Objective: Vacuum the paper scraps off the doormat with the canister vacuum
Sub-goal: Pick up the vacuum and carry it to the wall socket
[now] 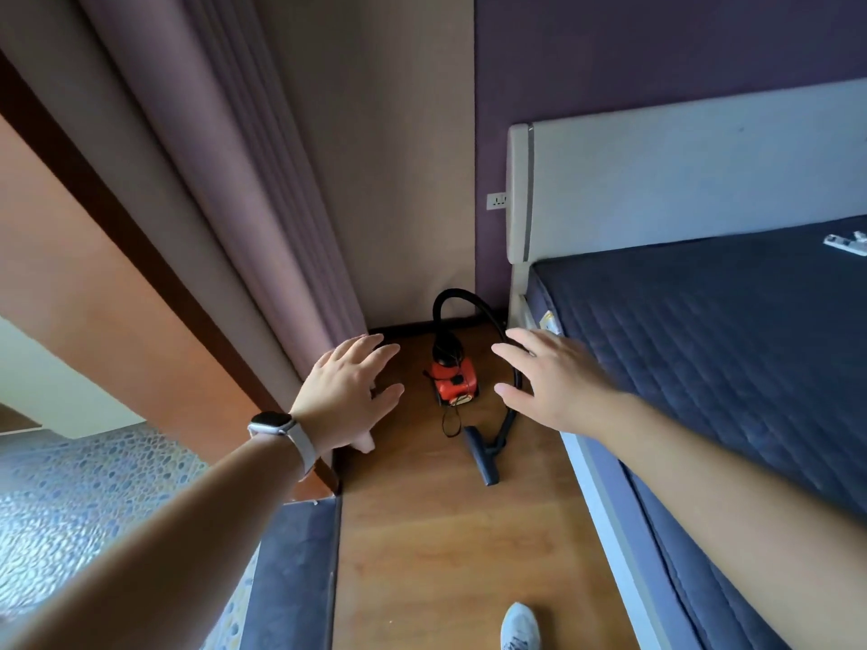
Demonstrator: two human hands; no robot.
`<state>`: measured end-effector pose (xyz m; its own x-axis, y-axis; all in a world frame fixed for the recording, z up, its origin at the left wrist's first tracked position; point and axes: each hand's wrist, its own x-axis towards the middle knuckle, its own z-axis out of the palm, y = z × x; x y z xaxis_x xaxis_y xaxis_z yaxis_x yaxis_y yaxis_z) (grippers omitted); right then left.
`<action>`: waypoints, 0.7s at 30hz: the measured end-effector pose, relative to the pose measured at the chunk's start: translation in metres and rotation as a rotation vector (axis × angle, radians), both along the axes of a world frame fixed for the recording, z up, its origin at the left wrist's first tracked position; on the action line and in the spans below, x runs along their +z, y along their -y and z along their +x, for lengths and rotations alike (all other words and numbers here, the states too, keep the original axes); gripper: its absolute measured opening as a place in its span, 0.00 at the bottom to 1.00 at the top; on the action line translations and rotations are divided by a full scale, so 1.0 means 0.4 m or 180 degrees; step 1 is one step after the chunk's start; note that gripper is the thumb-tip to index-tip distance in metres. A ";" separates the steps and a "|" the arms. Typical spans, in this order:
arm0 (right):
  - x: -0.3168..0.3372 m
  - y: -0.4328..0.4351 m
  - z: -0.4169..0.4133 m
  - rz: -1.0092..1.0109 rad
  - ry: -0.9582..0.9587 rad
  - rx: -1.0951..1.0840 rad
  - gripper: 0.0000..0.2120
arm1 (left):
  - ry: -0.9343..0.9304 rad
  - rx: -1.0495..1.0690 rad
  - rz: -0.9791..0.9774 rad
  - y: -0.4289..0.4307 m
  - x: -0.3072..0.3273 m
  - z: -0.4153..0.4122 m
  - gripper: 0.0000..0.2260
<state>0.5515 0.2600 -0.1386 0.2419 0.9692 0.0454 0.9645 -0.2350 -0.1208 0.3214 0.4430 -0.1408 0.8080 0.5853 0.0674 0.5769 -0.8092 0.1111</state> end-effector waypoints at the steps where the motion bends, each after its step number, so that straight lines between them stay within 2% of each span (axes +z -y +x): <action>1: -0.004 -0.022 0.041 -0.0021 -0.0029 0.0029 0.27 | -0.0006 0.0019 0.0005 -0.014 0.001 0.038 0.27; 8: -0.013 -0.128 0.241 -0.0062 -0.0082 0.0069 0.27 | -0.0102 0.0002 -0.0019 -0.105 -0.008 0.233 0.27; 11: -0.016 -0.175 0.304 -0.0036 -0.0091 0.0090 0.28 | -0.0026 -0.0007 -0.0026 -0.163 -0.009 0.298 0.31; 15: -0.021 -0.269 0.377 -0.0128 -0.0113 0.0015 0.28 | 0.0036 -0.0038 -0.0028 -0.255 -0.036 0.378 0.27; 21: -0.052 -0.456 0.499 -0.0178 -0.0052 -0.0049 0.28 | 0.0079 -0.0099 -0.0159 -0.458 -0.089 0.528 0.27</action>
